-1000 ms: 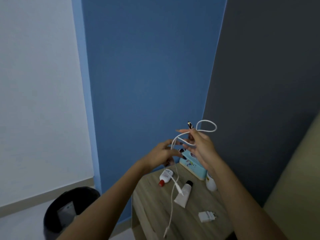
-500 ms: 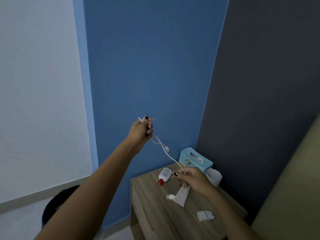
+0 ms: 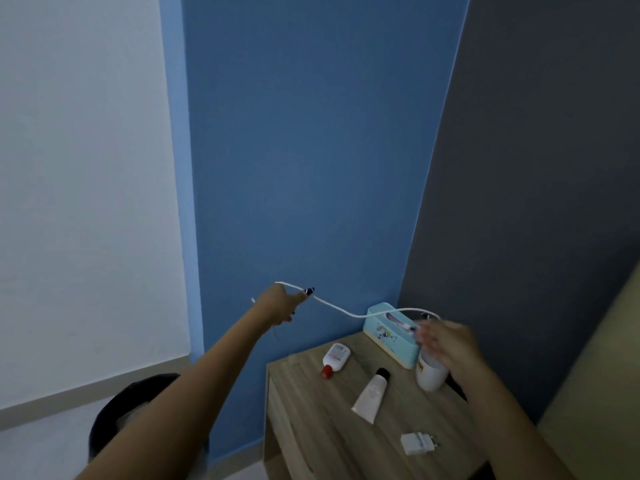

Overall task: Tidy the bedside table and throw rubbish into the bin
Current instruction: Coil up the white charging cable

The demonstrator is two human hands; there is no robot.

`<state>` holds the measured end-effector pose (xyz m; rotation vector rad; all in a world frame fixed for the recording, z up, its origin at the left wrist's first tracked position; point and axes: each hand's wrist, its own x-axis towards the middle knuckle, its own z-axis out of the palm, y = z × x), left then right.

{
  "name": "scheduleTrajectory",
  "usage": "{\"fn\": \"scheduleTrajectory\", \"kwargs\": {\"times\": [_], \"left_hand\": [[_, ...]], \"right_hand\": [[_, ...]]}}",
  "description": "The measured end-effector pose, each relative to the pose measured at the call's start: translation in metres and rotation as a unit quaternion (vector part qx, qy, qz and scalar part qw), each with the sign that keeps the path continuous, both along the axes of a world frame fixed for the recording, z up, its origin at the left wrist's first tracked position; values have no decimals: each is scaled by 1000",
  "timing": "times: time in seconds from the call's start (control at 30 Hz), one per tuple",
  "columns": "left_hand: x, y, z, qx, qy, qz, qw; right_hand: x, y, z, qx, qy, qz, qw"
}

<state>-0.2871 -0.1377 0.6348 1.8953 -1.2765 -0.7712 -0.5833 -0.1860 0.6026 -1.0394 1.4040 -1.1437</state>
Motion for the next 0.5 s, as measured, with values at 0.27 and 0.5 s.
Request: {"fn": "scheduleTrajectory", "kwargs": {"times": [0.27, 0.5], "left_hand": [[17, 2, -27, 5, -84, -56, 995], [-27, -9, -37, -22, 12, -131, 991]], "right_hand": [[-32, -11, 52, -94, -297, -64, 948], [21, 3, 73, -164, -247, 37, 954]]}}
